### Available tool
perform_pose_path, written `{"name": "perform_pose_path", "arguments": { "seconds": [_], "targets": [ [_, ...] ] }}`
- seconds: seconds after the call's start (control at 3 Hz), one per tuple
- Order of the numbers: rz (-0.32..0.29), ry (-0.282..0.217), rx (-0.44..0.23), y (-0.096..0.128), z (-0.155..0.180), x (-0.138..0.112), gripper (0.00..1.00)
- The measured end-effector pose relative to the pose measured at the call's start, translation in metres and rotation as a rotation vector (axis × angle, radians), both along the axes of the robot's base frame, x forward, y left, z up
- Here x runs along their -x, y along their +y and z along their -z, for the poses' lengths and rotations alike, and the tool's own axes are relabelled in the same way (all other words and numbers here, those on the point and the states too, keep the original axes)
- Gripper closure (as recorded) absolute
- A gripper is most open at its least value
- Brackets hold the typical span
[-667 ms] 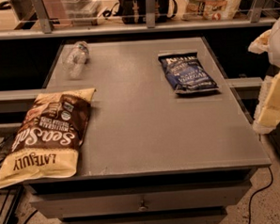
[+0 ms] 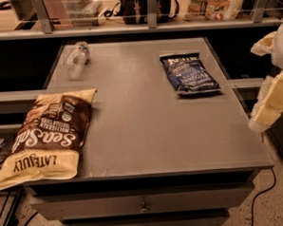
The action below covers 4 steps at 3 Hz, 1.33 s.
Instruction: Move blue chip bag near water bottle
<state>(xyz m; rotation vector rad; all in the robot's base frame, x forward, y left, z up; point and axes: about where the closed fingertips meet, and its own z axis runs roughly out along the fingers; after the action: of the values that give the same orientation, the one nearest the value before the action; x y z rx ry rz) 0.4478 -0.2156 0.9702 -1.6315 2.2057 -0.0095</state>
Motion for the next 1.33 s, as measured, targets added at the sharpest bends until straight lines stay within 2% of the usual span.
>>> {"name": "perform_pose_path", "arguments": {
  "seconds": [0.33,0.67,1.0,1.33],
  "targets": [
    [0.02,-0.032,-0.199,0.005,0.017,-0.033,0.0],
    [0.038,-0.051,-0.355,0.014,0.039,-0.08,0.0],
    [0.065,-0.053,-0.463,0.027,0.057,-0.128,0.0],
    [0.069,-0.045,-0.474,0.028,0.064,-0.134,0.0]
  ]
}}
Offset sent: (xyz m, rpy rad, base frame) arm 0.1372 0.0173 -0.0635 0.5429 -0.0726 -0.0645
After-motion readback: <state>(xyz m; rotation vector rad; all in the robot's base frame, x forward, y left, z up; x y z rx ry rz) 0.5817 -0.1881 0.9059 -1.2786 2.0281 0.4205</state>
